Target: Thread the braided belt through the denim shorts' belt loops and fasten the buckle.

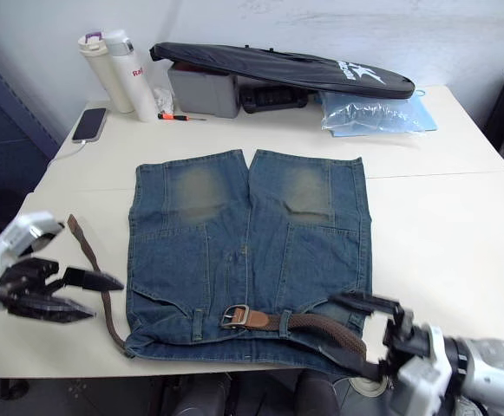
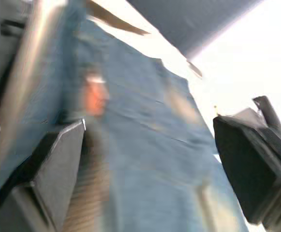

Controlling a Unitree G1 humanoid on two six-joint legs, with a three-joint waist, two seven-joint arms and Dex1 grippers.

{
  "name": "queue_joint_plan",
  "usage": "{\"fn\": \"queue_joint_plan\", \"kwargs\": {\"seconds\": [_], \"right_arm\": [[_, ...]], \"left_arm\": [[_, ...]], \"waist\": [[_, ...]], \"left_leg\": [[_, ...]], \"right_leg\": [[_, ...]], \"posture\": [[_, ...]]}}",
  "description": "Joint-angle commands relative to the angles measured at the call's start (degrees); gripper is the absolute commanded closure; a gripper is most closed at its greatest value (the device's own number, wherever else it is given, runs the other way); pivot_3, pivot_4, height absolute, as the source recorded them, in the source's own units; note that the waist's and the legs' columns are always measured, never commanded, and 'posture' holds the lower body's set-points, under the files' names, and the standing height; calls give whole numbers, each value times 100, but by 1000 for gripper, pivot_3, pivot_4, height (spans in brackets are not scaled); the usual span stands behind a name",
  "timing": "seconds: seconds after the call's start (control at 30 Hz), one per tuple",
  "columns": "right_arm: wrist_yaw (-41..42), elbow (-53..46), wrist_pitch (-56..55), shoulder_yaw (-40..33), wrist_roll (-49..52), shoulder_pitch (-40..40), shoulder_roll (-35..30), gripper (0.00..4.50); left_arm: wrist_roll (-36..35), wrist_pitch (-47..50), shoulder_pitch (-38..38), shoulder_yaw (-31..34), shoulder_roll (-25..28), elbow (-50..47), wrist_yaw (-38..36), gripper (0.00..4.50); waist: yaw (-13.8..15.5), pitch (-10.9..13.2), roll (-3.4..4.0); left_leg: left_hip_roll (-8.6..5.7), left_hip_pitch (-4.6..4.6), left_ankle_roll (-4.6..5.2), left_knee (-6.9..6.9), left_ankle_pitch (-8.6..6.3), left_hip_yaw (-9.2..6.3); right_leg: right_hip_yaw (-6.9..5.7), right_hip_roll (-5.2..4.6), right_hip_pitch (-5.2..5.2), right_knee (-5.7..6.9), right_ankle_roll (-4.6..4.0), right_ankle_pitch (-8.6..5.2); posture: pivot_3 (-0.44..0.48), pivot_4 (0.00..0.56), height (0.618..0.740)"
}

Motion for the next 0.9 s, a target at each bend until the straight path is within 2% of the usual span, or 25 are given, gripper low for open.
{"fn": "queue_joint_plan", "kwargs": {"seconds": [0.03, 0.1, 0.17, 0.23, 0.27, 0.37, 0.47, 0.6, 0.67, 0.73, 0.8, 0.9], "right_arm": [[-110, -447, 2866, 478, 1206, -950, -74, 0], [-194, -513, 4358, 670, 1860, -1484, -16, 0], [-829, -265, 6498, 802, 3315, -2455, 256, 0], [-1142, 260, 7825, 947, 3706, -3635, 715, 0], [-1216, 461, 8270, 1005, 3674, -4032, 848, 0], [-944, 1001, 8844, 1296, 3151, -4847, 1050, 0], [-436, 1485, 9010, 1788, 2486, -5293, 1057, 0], [-43, 1853, 9474, 2202, 2016, -5414, 1152, 0], [37, 2001, 9701, 2379, 1785, -5331, 1224, 0], [102, 2090, 9746, 2454, 1554, -5254, 1292, 0], [155, 2154, 9687, 2470, 1329, -5180, 1359, 524], [253, 2231, 9740, 2274, 1279, -5076, 1555, 1756]], "left_arm": [[771, -350, -788, -31, -755, 73, 510, 24], [1389, -628, -1046, -113, -1178, 80, 1094, 24], [2293, -713, -1426, -474, -1692, 230, 1987, 24], [2951, -601, -1926, -690, -2303, 659, 2926, 24], [3123, -660, -2075, -680, -2533, 828, 3170, 24], [3388, -401, -2343, -555, -3076, 1140, 3790, 24], [3920, -304, -2250, -789, -3239, 1167, 4207, 24], [4296, -130, -1869, -1040, -3304, 935, 4292, 24], [4444, 9, -1723, -1065, -3544, 967, 4596, 24], [4553, 103, -1637, -1060, -3740, 937, 4770, 24], [4601, 197, -1587, -983, -3906, 874, 4905, 567], [4550, 350, -1524, -827, -4016, 654, 4958, 1635]], "waist": [[14, -1, -2], [43, -5, -3], [39, -6, 1], [30, -4, 2], [20, -5, 3], [17, -6, 5], [7, -15, 8], [8, -27, 20], [2, -56, 45], [6, -76, 32], [23, -115, 11], [19, -143, -3]], "left_leg": [[13, 1, -5, 15, -3, -1], [35, -2, -11, 31, -8, -4], [37, -13, -16, 36, -7, -4], [43, -12, -32, 40, 1, 1], [43, -17, -36, 40, 5, 4], [43, -32, -43, 35, 14, 9], [43, -63, -40, 27, 12, 32], [45, -90, -31, 35, 7, 80], [46, -88, -30, 42, 7, 99], [45, -45, -22, 46, 1, 113], [46, -11, -19, 44, -5, 119], [47, 2, -26, 45, -10, 119]], "right_leg": [[0, 14, -2, -2, -6, 4], [0, 38, -4, -26, -19, 30], [-2, 45, -10, -40, -16, 37], [-2, 54, -8, -46, -15, 41], [0, 58, -14, -47, -10, 51], [6, 61, -33, -26, 0, 60], [14, 60, -85, -15, 0, 59], [13, 49, -127, -5, 2, 60], [17, 45, -127, -4, 10, 65], [29, 44, -90, -4, 16, 67], [40, 45, -71, -12, 16, 65], [50, 45, -66, -10, 17, 60]], "posture": [[0, 150, 740], [0, 150, 740], [0, 150, 740], [0, 150, 740], [0, 150, 740], [0, 150, 740], [0, 150, 740], [0, 150, 740], [0, 150, 740], [0, 150, 740], [0, 150, 740], [0, 150, 740]]}}
